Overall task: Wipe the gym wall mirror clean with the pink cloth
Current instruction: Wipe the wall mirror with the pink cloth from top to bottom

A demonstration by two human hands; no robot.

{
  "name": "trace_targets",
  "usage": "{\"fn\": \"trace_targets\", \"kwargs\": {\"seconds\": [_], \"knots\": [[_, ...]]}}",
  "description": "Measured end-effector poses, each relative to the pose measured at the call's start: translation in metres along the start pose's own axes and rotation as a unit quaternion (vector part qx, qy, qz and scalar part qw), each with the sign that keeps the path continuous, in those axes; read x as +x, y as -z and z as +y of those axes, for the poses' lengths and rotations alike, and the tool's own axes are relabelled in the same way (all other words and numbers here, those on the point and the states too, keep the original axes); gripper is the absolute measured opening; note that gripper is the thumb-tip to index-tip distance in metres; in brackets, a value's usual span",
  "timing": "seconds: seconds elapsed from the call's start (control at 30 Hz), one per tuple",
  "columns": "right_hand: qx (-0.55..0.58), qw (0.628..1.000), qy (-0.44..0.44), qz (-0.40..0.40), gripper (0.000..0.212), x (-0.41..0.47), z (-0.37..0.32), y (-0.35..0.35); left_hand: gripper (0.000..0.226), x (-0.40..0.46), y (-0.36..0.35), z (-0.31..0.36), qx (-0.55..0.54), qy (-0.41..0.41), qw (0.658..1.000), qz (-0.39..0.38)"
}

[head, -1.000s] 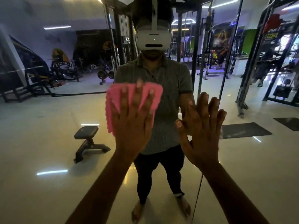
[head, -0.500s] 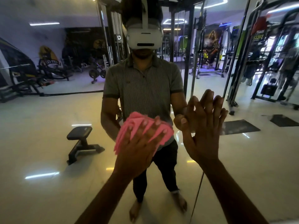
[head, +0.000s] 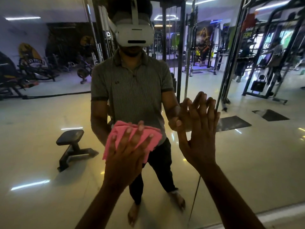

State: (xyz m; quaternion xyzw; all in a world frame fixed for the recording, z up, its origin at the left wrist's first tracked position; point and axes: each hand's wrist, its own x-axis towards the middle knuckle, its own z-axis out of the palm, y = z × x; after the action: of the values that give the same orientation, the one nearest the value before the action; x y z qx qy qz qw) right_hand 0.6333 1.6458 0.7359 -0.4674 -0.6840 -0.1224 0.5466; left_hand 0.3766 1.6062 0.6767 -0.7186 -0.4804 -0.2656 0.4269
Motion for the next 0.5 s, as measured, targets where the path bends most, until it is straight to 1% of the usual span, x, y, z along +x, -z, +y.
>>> {"fn": "trace_targets", "kwargs": {"seconds": [0.03,0.1,0.17,0.2,0.23,0.27,0.33,0.37,0.43,0.47,0.5], "knots": [[-0.009,1.0,0.001,-0.002,0.07,0.0,0.003,0.002,0.07,0.008,0.009,-0.007,-0.022,0.038,0.999,0.005],[-0.021,1.0,-0.003,-0.001,0.072,-0.001,0.009,0.007,0.065,0.045,0.026,-0.015,-0.038,0.139,0.989,0.043],[-0.022,1.0,-0.021,0.008,0.075,-0.001,0.016,0.013,0.062,0.091,0.029,-0.005,-0.063,0.198,0.975,0.076],[-0.023,0.999,-0.029,0.011,0.076,-0.001,0.02,0.015,0.062,0.106,0.025,0.007,-0.07,0.198,0.974,0.078],[-0.026,0.999,-0.034,0.011,0.076,0.0,0.024,0.018,0.063,0.112,0.02,0.02,-0.068,0.175,0.979,0.076],[-0.03,0.999,-0.037,0.009,0.077,0.0,0.027,0.021,0.065,0.106,0.011,0.033,-0.064,0.134,0.987,0.061],[-0.033,0.999,-0.041,0.001,0.08,0.0,0.035,0.026,0.076,0.072,-0.007,0.052,-0.074,0.058,0.996,0.003],[-0.031,0.999,-0.041,0.0,0.081,-0.001,0.039,0.028,0.08,0.051,-0.011,0.057,-0.078,0.039,0.996,-0.026],[-0.025,0.999,-0.036,0.005,0.08,-0.002,0.048,0.033,0.075,0.025,-0.006,0.053,-0.07,0.055,0.995,-0.048],[-0.024,0.999,-0.033,0.008,0.079,-0.001,0.054,0.035,0.068,0.026,0.001,0.047,-0.073,0.091,0.992,-0.049],[-0.025,0.999,-0.031,0.009,0.079,-0.001,0.059,0.037,0.064,0.037,0.008,0.041,-0.076,0.146,0.985,-0.047]]}}
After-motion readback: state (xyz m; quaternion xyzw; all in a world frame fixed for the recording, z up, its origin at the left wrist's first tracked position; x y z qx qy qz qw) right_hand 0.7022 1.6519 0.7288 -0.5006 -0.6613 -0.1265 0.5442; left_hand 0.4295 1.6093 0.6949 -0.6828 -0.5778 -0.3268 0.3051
